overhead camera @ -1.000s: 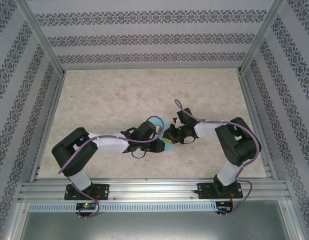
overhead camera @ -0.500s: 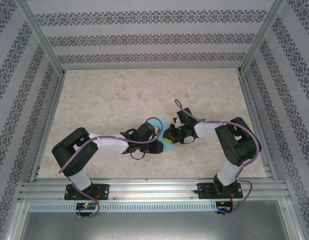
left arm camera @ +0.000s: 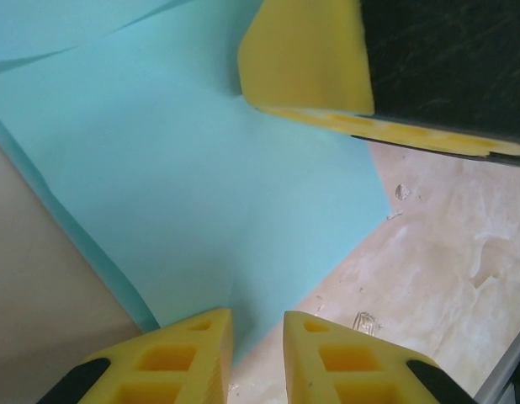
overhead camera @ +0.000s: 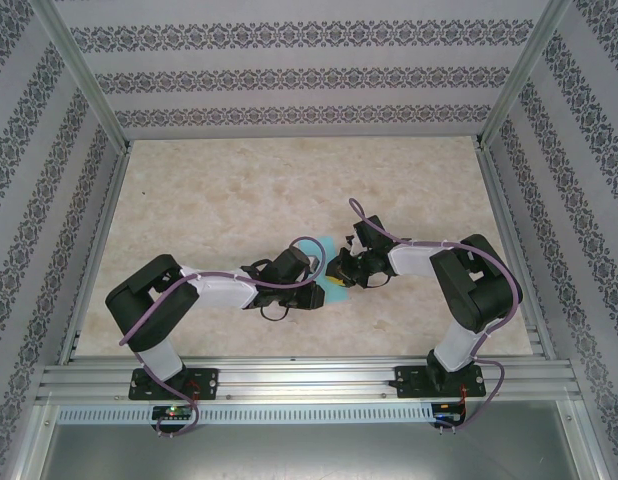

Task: Fold a paper plane with a square sheet of paper (fold left side to right side)
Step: Fold the triangle a second time at the center of the table.

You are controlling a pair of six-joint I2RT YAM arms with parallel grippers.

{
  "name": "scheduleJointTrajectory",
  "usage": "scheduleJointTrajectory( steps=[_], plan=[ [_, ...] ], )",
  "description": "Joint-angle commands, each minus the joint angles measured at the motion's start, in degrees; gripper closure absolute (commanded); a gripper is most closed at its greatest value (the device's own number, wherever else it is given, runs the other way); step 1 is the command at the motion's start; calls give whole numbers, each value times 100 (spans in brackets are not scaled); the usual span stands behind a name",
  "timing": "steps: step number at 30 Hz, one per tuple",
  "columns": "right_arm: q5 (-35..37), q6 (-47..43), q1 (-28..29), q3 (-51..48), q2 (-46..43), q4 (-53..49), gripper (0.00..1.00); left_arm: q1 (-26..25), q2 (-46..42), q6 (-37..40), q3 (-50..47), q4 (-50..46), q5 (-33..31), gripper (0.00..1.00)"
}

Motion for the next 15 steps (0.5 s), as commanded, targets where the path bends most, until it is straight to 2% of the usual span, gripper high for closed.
scheduleJointTrajectory(
  steps=[1, 15],
  plan=[
    [288, -147, 44, 17, 87, -296, 83, -61, 81, -31, -149, -102, -168, 76],
    [128, -343, 59, 75, -503, -279, 85, -78, 261, -50, -231, 42, -160, 77]
  ],
)
